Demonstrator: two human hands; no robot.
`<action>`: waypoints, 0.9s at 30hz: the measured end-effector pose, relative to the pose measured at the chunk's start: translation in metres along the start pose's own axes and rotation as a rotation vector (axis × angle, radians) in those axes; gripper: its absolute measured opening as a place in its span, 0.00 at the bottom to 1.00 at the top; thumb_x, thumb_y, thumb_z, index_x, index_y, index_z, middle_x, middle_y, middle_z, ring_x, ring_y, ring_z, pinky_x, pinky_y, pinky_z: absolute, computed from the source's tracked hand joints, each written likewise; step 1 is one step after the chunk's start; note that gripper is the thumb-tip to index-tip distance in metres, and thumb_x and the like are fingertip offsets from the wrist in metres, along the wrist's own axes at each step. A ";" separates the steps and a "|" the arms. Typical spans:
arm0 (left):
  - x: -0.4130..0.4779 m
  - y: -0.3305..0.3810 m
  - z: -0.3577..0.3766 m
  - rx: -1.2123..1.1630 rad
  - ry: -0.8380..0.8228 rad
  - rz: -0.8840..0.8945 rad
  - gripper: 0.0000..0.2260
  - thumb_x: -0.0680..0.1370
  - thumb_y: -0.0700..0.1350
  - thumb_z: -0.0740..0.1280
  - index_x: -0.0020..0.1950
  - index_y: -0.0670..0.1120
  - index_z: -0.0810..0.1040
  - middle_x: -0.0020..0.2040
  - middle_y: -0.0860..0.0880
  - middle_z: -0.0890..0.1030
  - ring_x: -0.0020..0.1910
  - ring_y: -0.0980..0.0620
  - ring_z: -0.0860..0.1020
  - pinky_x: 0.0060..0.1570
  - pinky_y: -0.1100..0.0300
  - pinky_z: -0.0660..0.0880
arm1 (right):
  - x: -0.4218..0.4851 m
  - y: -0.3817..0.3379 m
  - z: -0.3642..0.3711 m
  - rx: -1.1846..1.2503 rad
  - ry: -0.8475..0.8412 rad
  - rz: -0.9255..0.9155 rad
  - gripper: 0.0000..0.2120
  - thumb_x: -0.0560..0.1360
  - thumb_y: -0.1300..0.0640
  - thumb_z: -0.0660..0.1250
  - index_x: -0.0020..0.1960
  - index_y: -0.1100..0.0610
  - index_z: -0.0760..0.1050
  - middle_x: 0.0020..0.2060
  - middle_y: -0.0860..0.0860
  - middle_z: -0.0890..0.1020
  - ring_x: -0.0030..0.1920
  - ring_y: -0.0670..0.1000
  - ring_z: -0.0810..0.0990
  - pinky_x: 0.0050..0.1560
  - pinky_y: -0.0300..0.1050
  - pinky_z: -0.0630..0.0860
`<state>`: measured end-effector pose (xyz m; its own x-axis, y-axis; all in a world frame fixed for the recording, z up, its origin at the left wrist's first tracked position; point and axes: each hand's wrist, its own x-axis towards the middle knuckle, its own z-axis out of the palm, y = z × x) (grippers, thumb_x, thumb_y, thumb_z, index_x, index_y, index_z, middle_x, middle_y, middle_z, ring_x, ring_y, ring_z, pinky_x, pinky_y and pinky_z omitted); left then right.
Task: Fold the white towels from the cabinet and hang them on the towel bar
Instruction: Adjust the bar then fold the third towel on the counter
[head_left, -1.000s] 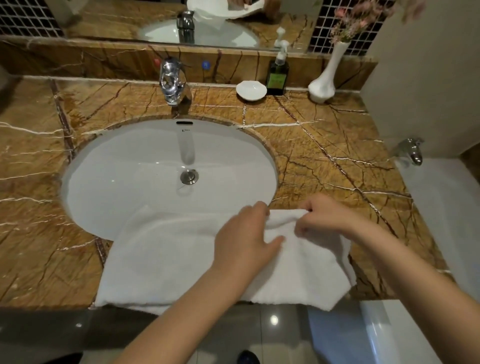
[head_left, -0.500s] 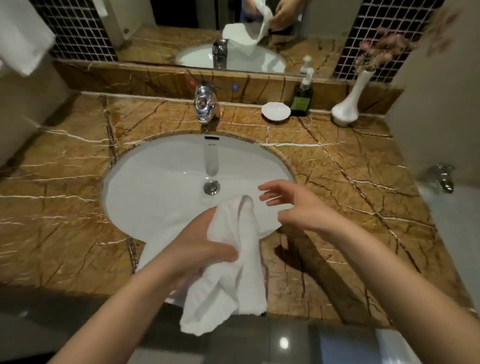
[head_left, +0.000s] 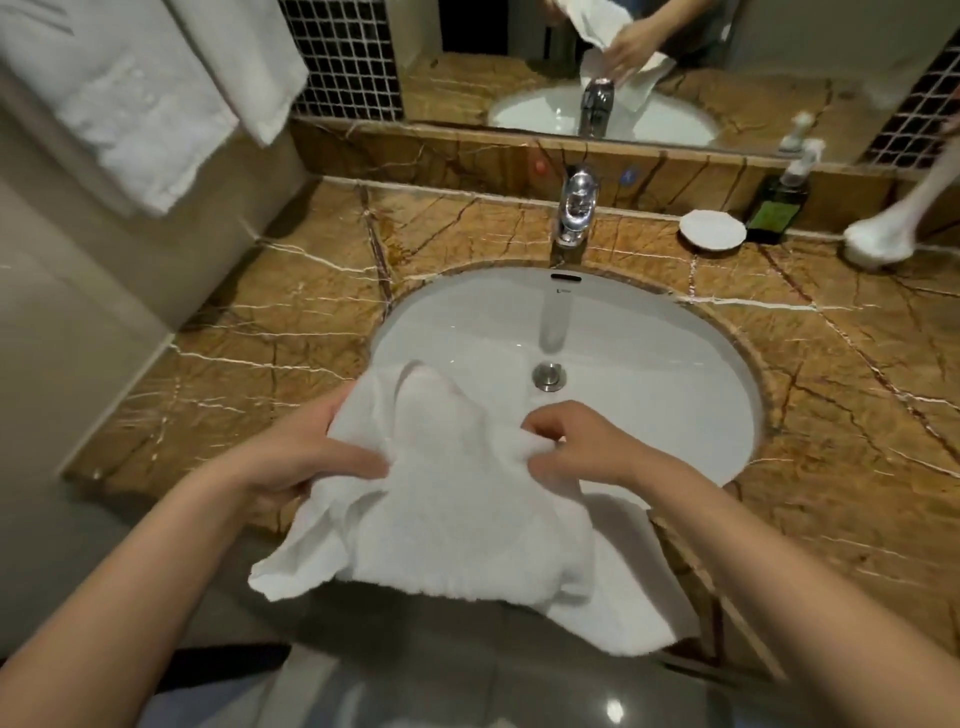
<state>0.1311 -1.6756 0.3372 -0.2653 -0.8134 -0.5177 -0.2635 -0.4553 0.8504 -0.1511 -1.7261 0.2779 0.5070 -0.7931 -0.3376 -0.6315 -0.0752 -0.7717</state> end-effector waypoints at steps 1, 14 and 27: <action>0.003 -0.014 -0.012 0.022 0.017 -0.041 0.36 0.57 0.43 0.79 0.62 0.60 0.73 0.58 0.50 0.80 0.54 0.49 0.81 0.52 0.47 0.79 | 0.001 0.001 -0.001 0.011 0.027 0.005 0.09 0.66 0.66 0.69 0.33 0.54 0.74 0.30 0.46 0.74 0.32 0.45 0.71 0.37 0.41 0.67; 0.022 -0.089 0.012 1.134 0.710 0.448 0.23 0.72 0.40 0.68 0.68 0.47 0.70 0.65 0.44 0.74 0.64 0.41 0.72 0.64 0.45 0.68 | 0.044 -0.068 0.046 -0.207 0.188 -0.021 0.02 0.70 0.52 0.69 0.40 0.47 0.76 0.38 0.44 0.79 0.42 0.46 0.76 0.43 0.47 0.74; 0.046 -0.123 0.025 1.283 0.458 0.198 0.28 0.78 0.62 0.38 0.78 0.57 0.50 0.78 0.51 0.50 0.76 0.50 0.47 0.74 0.48 0.45 | -0.067 0.026 0.119 -0.411 0.541 0.310 0.28 0.80 0.42 0.42 0.72 0.51 0.66 0.71 0.49 0.68 0.73 0.49 0.62 0.75 0.44 0.49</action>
<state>0.1279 -1.6477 0.2064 -0.1383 -0.9843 -0.1096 -0.9872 0.1281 0.0949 -0.1314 -1.6027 0.2164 -0.0227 -0.9934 -0.1127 -0.9210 0.0646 -0.3842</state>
